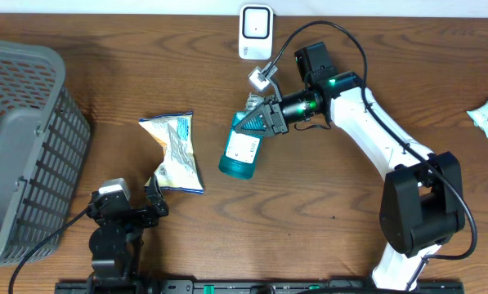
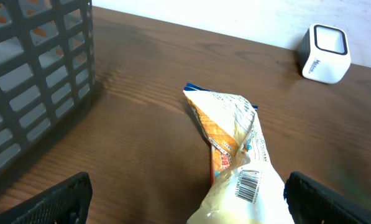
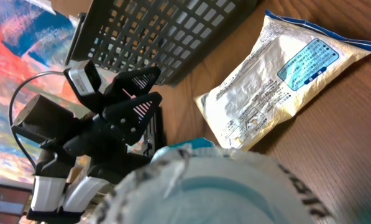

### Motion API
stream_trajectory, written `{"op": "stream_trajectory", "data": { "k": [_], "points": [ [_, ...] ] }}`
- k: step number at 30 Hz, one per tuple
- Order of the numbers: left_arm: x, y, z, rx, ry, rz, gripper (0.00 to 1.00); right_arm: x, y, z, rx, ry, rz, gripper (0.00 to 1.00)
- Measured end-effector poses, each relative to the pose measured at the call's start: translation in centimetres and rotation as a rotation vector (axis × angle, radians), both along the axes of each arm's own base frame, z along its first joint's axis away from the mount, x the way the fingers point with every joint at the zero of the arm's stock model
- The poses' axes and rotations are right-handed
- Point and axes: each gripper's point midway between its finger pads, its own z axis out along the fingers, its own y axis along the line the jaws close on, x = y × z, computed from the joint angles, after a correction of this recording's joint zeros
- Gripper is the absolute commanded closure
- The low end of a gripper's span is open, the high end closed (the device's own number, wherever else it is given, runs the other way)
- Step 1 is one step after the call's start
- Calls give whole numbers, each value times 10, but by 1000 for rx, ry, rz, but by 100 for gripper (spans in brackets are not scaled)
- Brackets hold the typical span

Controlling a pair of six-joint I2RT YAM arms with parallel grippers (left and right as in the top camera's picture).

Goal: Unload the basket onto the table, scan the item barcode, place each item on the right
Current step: 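Tilt the Listerine bottle with the right gripper toward the scanner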

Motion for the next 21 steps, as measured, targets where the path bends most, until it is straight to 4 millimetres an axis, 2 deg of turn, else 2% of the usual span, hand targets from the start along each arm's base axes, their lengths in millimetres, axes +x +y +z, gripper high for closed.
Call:
{"op": "stream_trajectory", "data": {
  "k": [11,21],
  "points": [
    [0,0,0,0,0,0,2,5,-2,-8,-48,-20,-25,69],
    [0,0,0,0,0,0,2,25,-3,-19,-124,-79,-96,70]
  ]
}}
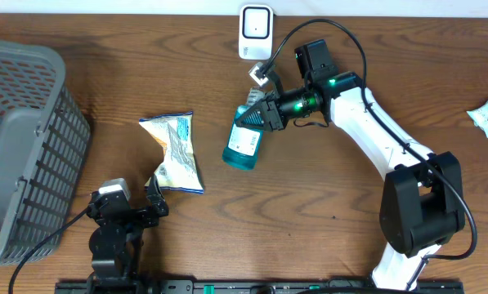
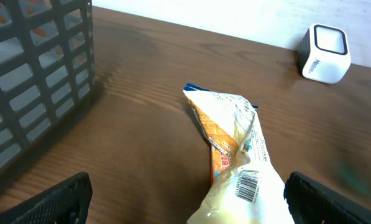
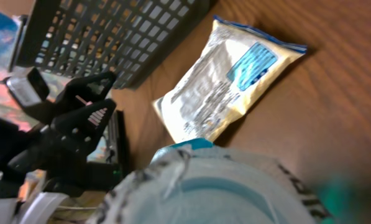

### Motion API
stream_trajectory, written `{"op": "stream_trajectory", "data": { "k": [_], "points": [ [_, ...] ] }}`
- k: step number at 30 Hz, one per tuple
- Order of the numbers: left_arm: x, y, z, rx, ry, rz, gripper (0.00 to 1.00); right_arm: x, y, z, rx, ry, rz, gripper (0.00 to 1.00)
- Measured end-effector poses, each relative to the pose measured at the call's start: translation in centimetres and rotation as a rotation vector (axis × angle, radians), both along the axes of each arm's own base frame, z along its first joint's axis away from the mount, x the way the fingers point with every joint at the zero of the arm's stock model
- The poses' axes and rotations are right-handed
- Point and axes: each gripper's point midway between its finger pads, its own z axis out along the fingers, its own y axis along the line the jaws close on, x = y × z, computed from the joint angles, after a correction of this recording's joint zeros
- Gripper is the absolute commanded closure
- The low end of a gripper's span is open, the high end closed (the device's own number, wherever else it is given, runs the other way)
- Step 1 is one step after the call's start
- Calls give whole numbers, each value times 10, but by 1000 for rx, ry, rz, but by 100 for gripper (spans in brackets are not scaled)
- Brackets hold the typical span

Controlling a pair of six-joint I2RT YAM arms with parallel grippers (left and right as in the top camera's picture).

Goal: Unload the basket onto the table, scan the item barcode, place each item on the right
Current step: 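Tilt the Listerine bottle with the right gripper toward the scanner, then carry the Listerine bottle past the scanner to the right table edge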

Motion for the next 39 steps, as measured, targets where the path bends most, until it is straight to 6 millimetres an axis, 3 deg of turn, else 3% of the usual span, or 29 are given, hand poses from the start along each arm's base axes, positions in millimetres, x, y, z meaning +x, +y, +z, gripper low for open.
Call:
{"op": "stream_trajectory", "data": {
  "k": [7,15,25,29,34,39],
  "points": [
    [0,0,0,0,0,0,2,15,-2,-7,-52,-57,-51,69],
    [0,0,0,0,1,0,2,45,-21,-26,-245,-145,-182,73],
    [0,0,-1,0,2,0,2,102,-56,-7,-540,-383,-400,71],
    [0,0,-1,0,2,0,2,125,-63,1,-637,-532,-475,73],
    [0,0,-1,0,2,0,2,168,-64,31,-719,-796,-628,75],
    [0,0,-1,0,3,0,2,208,-66,31,-843,-947,-708,73]
  ]
}}
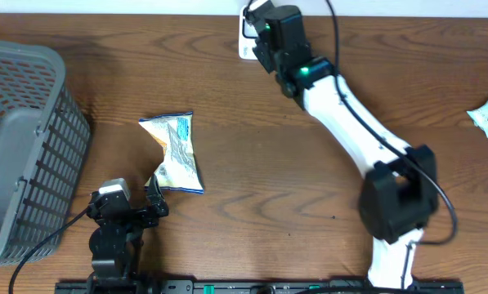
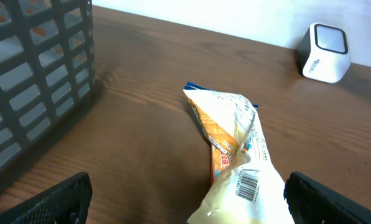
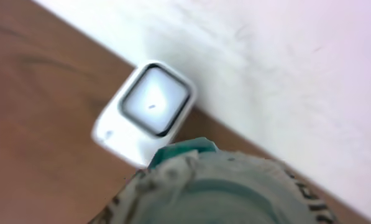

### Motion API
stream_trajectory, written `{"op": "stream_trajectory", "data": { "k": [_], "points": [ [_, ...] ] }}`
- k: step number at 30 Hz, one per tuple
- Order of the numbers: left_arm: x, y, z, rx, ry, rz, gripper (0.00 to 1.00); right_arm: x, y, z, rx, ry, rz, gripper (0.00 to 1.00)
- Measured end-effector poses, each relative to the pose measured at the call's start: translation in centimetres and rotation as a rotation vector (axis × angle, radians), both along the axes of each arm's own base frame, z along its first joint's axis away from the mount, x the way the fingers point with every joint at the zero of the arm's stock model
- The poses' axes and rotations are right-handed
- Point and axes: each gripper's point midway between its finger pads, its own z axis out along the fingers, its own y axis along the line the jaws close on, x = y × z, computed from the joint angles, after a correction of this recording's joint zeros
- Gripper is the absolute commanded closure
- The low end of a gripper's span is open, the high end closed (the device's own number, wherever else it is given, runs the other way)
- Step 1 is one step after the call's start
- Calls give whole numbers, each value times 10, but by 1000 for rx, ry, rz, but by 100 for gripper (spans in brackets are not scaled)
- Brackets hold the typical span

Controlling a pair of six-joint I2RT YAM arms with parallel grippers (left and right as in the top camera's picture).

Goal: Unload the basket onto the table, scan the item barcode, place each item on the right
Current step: 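Carry the Listerine bottle past the scanner to the right table edge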

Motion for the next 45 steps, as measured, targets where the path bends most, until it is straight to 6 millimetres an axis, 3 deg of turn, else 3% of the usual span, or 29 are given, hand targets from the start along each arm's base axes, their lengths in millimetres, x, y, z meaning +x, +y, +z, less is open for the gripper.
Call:
{"op": "stream_trajectory", "data": {
  "k": [6,11,22,27,30,33,37,41,45],
  "points": [
    [0,0,0,0,1,0,2,63,3,-22,-154,-89,-97,75],
    [0,0,0,0,1,0,2,92,9,-33,-212,-139,-126,75],
    [0,0,0,0,1,0,2,86,37,-24,-246,-188,-106,74],
    [0,0,0,0,1,0,2,76,24,-39,-324,-110,-143,74],
    [0,0,0,0,1,0,2,67,-6,-55,-377,3,-181,74],
    [0,0,0,0,1,0,2,60,-58,-65,-410,126,-252,76],
    [0,0,0,0,1,0,2,58,-157,-57,-400,219,-422,78],
    [0,0,0,0,1,0,2,54,-271,-48,-348,258,-622,78],
    [0,0,0,0,1,0,2,36,-369,-62,-317,297,-787,76]
  ]
}}
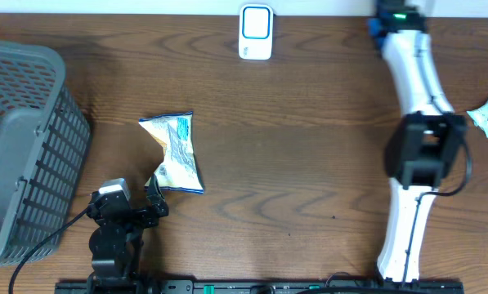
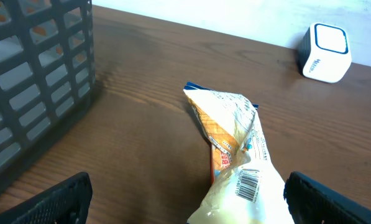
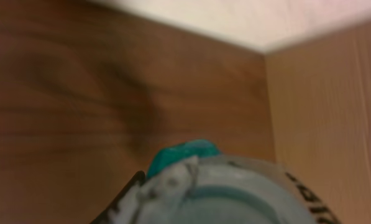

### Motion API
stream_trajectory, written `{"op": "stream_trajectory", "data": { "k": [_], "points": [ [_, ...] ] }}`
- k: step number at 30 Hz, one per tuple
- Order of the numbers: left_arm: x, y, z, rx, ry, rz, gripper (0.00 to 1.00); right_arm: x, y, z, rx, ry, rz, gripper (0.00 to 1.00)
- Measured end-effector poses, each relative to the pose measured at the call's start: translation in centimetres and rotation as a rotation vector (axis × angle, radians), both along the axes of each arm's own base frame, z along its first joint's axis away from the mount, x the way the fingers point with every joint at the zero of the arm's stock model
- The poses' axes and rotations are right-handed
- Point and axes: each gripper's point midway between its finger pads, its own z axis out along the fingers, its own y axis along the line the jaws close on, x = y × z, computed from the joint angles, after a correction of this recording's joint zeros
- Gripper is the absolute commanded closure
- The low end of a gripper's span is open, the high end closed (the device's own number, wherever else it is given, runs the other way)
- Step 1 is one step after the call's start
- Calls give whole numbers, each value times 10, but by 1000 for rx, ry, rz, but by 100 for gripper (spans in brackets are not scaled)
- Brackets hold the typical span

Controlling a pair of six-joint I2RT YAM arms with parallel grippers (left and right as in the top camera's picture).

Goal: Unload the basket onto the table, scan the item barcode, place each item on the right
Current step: 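Carry the Listerine bottle past the scanner to the right table edge, then reach the right gripper back to the snack bag in the centre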

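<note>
The teal mouthwash bottle (image 3: 235, 193) fills the bottom of the right wrist view, and my right gripper (image 1: 381, 21) is shut on it. In the overhead view that gripper is at the table's far right back edge, with only a blue sliver of the bottle (image 1: 372, 25) showing. The white barcode scanner (image 1: 255, 33) stands at the back centre, well to the left of the bottle. It also shows in the left wrist view as the scanner (image 2: 325, 45). My left gripper (image 2: 188, 208) rests open at the front left, and its fingers (image 2: 58, 199) straddle the near end of the snack bag.
A snack bag (image 1: 175, 151) with its barcode up lies left of centre. A grey basket (image 1: 23, 139) takes up the left side. A small packet lies at the right edge. A light wooden panel (image 3: 328, 124) stands beyond the table corner.
My right gripper has moved with the bottle from just above the scanner to the far right back corner. The scanner is uncovered in the overhead view. The left arm and snack bag have not moved.
My right gripper first held the bottle low over the table's middle, right of the snack bag. It then held it slightly higher and further left. Later the bottle faced the scanner at the back. Now it is held at the far right corner.
</note>
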Motion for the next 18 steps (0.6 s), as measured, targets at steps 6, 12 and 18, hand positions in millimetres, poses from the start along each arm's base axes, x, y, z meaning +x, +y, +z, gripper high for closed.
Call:
{"op": "stream_trajectory", "data": {
  "k": [6,12,18],
  "points": [
    [0,0,0,0,0,0,2,-45,-79,-59,30,107,-145,75],
    [0,0,0,0,0,0,2,-81,-120,-79,27,132,-275,39],
    [0,0,0,0,0,0,2,-95,-138,-86,82,106,-349,1]
  ]
}}
